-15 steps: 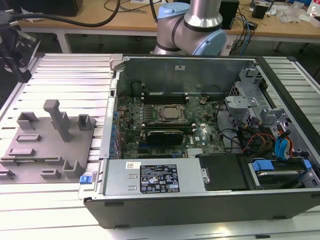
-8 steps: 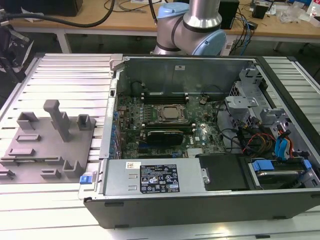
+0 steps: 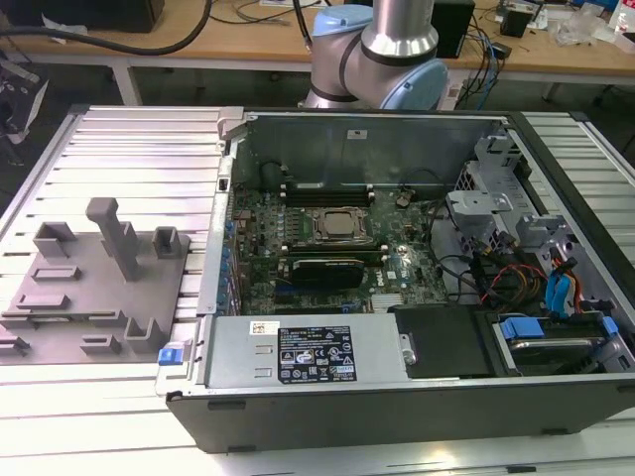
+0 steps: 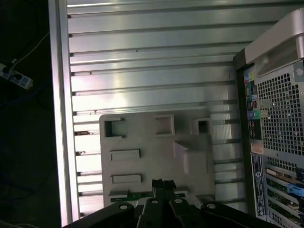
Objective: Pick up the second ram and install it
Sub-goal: 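Reach for the second ram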
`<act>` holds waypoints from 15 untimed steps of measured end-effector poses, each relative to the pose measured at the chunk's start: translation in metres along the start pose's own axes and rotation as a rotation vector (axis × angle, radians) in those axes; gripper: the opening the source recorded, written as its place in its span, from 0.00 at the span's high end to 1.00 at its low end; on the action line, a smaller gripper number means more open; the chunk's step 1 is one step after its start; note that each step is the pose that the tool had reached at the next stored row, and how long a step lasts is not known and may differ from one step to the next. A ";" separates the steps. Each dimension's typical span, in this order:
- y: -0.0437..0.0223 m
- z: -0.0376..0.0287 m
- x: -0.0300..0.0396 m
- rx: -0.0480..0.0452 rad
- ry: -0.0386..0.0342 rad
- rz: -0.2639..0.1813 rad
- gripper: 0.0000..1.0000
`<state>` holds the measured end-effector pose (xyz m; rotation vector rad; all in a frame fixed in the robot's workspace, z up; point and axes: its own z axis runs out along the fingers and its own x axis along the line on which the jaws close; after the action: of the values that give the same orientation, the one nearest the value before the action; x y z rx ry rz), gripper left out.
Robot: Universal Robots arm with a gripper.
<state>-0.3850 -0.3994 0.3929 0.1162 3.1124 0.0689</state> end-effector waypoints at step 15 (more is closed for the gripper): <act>-0.0307 -0.0008 -0.0017 0.0004 0.0000 0.000 0.89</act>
<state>-0.3856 -0.4302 0.3924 0.1165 3.1125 0.0683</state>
